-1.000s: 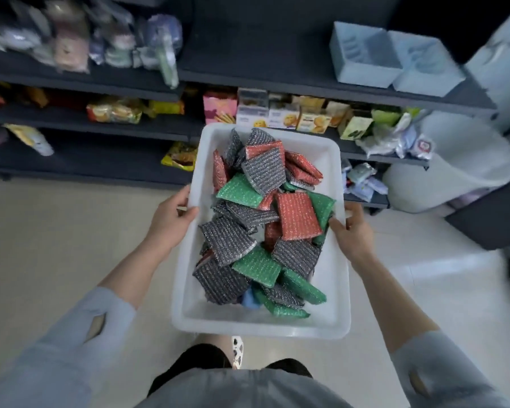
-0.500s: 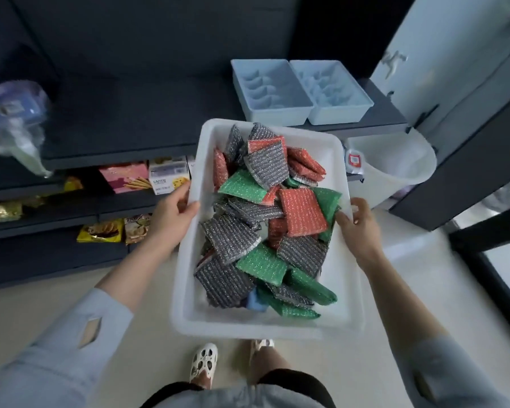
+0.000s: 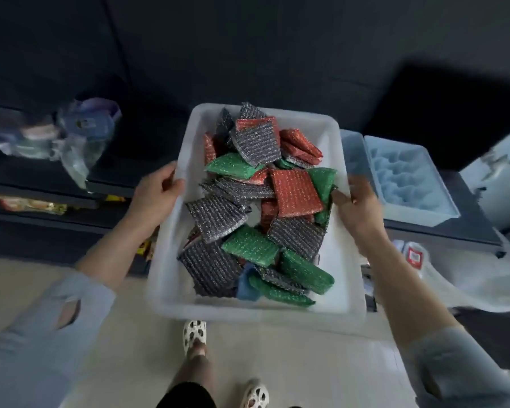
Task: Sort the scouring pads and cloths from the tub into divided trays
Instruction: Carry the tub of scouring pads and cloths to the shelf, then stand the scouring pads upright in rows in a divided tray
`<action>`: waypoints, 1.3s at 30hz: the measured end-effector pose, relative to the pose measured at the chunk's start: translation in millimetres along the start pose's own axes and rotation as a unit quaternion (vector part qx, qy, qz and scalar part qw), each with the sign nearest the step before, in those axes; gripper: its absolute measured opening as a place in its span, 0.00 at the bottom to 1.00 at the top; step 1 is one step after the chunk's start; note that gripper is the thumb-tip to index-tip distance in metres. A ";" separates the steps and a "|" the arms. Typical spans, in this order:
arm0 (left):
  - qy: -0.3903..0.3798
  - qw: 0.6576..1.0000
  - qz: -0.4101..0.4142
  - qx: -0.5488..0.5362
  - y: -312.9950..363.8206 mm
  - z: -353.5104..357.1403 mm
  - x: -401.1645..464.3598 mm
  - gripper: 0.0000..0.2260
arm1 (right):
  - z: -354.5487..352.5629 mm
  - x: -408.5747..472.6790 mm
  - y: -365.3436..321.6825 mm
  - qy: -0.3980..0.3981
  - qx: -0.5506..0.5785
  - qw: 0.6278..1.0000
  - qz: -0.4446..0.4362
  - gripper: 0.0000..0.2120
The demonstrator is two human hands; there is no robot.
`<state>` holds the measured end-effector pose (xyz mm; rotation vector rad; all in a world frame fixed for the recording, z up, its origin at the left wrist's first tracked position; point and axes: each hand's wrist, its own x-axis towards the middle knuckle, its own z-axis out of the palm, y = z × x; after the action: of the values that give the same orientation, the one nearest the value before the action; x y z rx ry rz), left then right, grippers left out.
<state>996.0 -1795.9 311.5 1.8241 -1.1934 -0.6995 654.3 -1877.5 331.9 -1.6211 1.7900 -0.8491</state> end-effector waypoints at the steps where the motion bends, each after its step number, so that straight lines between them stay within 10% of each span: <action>1: 0.007 1.000 -0.002 0.010 -3.9 -7.8 14.3 0.19 | 13.1 12.8 -10.7 -0.009 -0.009 1.000 -0.009 0.17; 27: 0.041 0.963 -0.051 0.261 -90.1 -100.8 233.1 0.14 | 226.7 175.6 -128.4 -0.174 -0.153 0.973 0.022 0.17; 32: 0.117 0.939 0.122 0.301 -69.7 -88.7 245.9 0.16 | 229.6 174.5 -158.7 0.009 -0.239 0.947 -0.216 0.15; 39: -0.053 0.910 0.125 0.392 -18.3 -39.3 296.3 0.29 | 268.5 154.0 -190.3 -0.176 -0.413 0.881 -0.151 0.24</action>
<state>1152.6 -2051.1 312.2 2.2096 -1.9296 -0.1599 965.7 -2063.4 309.2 -2.4327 1.7401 0.1816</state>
